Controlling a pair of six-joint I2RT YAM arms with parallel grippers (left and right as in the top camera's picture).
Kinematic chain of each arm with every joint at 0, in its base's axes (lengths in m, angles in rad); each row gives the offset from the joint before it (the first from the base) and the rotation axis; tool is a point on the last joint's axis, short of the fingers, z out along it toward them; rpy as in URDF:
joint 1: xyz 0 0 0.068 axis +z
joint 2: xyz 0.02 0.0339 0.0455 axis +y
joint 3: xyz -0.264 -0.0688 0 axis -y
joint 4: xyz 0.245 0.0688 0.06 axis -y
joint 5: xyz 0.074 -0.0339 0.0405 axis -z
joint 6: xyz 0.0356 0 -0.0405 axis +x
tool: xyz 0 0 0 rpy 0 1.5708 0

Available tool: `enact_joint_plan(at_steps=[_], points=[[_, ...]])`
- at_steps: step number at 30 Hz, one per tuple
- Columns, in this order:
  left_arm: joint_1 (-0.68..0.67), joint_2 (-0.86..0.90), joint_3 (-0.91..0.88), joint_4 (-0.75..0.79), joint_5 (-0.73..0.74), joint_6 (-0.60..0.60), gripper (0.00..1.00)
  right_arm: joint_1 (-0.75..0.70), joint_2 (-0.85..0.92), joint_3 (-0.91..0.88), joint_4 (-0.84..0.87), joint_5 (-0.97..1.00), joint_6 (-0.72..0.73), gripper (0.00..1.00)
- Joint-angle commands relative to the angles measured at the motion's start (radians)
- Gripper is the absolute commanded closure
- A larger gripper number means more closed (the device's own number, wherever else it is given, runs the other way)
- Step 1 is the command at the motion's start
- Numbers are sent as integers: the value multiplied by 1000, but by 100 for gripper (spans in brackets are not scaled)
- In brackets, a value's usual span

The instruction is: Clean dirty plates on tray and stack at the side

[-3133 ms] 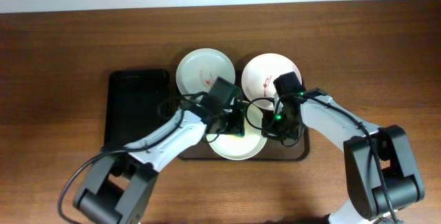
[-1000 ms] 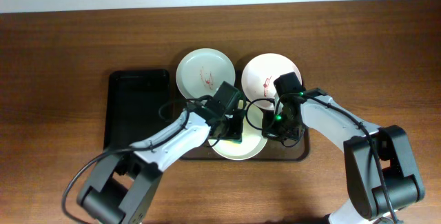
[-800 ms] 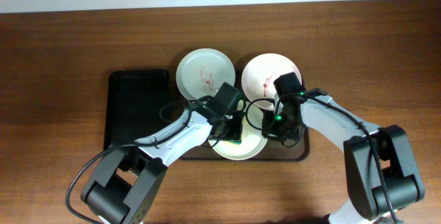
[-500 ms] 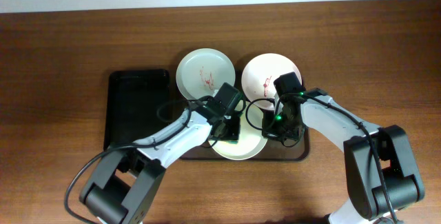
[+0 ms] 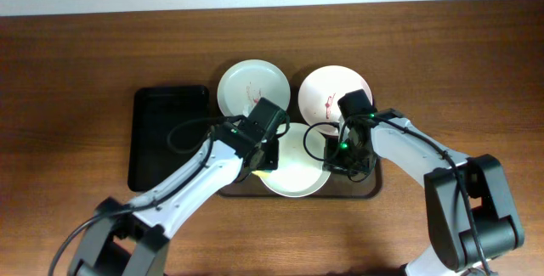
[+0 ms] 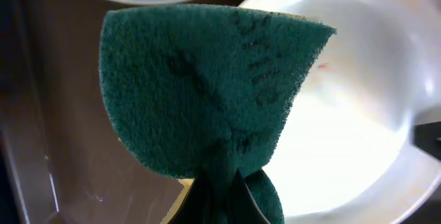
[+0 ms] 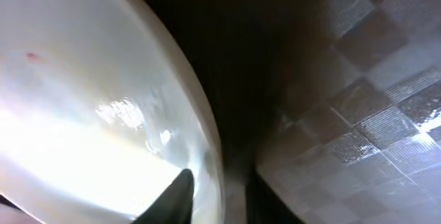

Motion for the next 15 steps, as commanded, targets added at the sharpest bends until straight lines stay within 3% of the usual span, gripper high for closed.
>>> enact_joint_plan(at_steps=[1,6,11,15], points=[[5,-55,-6,14,-10,16,100,-1,-7,-5,-1,34,-1,70],[5,-55,-6,53,36,16,100,-1,-5,-6,1,34,-1,70],[5,-34,-8,91,69,-23,100,-1,-5,-6,1,35,-1,91],[5,20,-8,147,154,-69,100,-1,-5,-6,0,54,0,93]])
